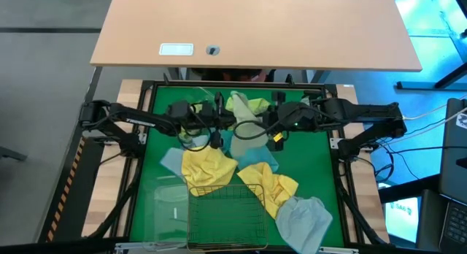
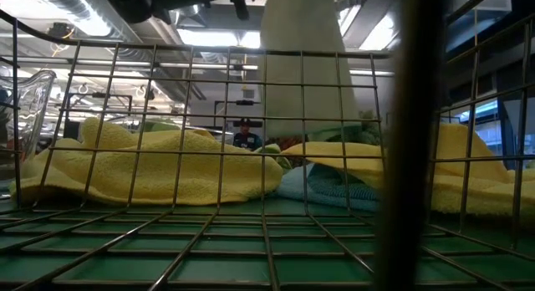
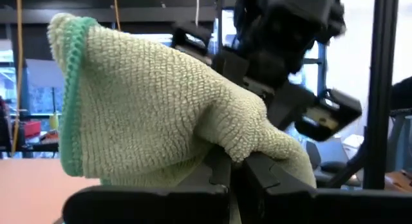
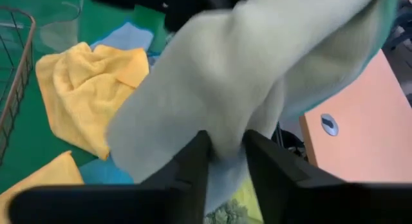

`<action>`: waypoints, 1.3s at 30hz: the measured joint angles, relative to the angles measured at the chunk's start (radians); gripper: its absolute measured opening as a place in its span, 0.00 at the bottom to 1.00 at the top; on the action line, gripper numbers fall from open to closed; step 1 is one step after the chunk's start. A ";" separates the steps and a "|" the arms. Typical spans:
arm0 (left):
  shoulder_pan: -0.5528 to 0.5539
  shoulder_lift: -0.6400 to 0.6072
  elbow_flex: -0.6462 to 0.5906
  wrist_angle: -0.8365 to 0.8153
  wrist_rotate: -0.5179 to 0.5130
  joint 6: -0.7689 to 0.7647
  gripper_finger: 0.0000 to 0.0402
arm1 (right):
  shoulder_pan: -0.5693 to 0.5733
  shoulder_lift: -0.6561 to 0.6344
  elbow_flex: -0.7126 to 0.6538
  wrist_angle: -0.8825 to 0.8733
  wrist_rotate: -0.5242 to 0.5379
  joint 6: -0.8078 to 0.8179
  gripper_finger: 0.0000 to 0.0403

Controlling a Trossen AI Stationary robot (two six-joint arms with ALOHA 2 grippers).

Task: Sort microfiber towel by color & place in baskets
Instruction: Put the green microfiber towel into the top transparent bin

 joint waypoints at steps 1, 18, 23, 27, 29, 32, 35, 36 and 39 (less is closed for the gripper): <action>0.007 -0.013 0.000 -0.005 0.000 0.000 0.00 | 0.000 -0.001 0.000 -0.009 0.000 0.008 0.31; 0.136 -0.325 0.000 -0.210 -0.002 0.000 0.00 | 0.000 -0.251 -0.172 -0.036 -0.063 0.151 0.36; 0.194 -0.433 0.000 -0.330 -0.008 -0.001 0.00 | 0.000 -0.326 -0.383 0.089 -0.064 0.165 0.36; 0.239 -0.517 0.000 -0.439 -0.009 -0.001 0.00 | 0.000 -0.386 -0.548 0.189 -0.071 0.221 0.36; 0.261 -0.557 0.000 -0.510 -0.019 0.000 0.00 | 0.001 -0.407 -0.623 0.238 -0.072 0.249 0.36; 0.291 -0.607 0.000 -0.620 -0.063 0.001 0.00 | 0.001 -0.434 -0.720 0.288 -0.093 0.286 0.36; 0.324 -0.650 0.000 -0.748 -0.115 0.002 0.00 | 0.001 -0.445 -0.797 0.334 -0.132 0.312 0.36; 0.333 -0.662 0.000 -0.796 -0.137 0.003 0.00 | 0.001 -0.445 -0.818 0.343 -0.143 0.313 0.36; 0.353 -0.683 0.000 -0.936 -0.198 0.002 0.00 | 0.001 -0.445 -0.852 0.346 -0.176 0.313 0.36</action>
